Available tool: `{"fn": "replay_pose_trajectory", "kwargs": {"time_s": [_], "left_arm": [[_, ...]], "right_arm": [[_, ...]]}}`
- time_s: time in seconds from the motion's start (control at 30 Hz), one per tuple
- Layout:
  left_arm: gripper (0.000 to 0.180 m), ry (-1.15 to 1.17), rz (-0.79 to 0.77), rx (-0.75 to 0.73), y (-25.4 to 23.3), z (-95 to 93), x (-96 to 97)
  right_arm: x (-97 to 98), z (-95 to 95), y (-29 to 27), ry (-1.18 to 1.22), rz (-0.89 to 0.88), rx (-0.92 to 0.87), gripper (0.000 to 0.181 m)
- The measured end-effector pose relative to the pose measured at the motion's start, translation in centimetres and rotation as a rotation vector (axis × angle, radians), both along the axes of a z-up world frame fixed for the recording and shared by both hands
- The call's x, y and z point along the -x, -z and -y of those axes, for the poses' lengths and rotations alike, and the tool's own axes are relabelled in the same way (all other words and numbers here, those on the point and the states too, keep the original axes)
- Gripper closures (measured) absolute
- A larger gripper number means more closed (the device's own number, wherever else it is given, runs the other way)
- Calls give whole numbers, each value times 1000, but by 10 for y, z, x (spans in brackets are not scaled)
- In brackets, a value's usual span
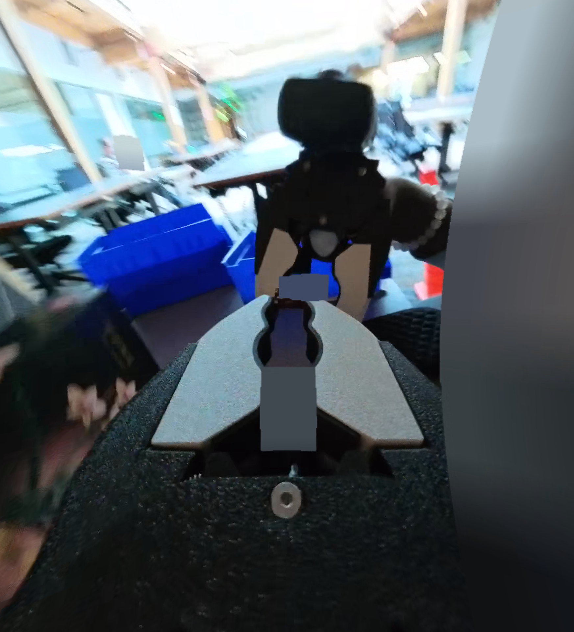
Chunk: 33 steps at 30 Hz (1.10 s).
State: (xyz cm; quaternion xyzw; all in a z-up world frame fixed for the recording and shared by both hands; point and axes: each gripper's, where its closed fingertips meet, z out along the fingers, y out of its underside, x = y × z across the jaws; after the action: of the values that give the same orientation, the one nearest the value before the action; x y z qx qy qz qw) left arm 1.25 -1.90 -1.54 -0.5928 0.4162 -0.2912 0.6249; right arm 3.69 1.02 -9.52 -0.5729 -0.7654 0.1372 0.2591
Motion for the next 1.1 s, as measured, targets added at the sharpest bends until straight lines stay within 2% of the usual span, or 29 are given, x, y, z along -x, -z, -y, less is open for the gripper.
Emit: {"fn": "replay_pose_trajectory", "kwargs": {"time_s": [0.2, 0.37, 1.1], "left_arm": [[165, 121, -207, 17, -54, -17, -31], [166, 139, -330, 11, -71, -20, -48], [166, 161, -474, 78, -64, -16, -48]], "right_arm": [[-21, -19, -36, 127, -217, 8, 121], [-31, -24, -58, 151, -332, -7, 124], [-30, -11, -58, 66, -344, -26, 124]]}}
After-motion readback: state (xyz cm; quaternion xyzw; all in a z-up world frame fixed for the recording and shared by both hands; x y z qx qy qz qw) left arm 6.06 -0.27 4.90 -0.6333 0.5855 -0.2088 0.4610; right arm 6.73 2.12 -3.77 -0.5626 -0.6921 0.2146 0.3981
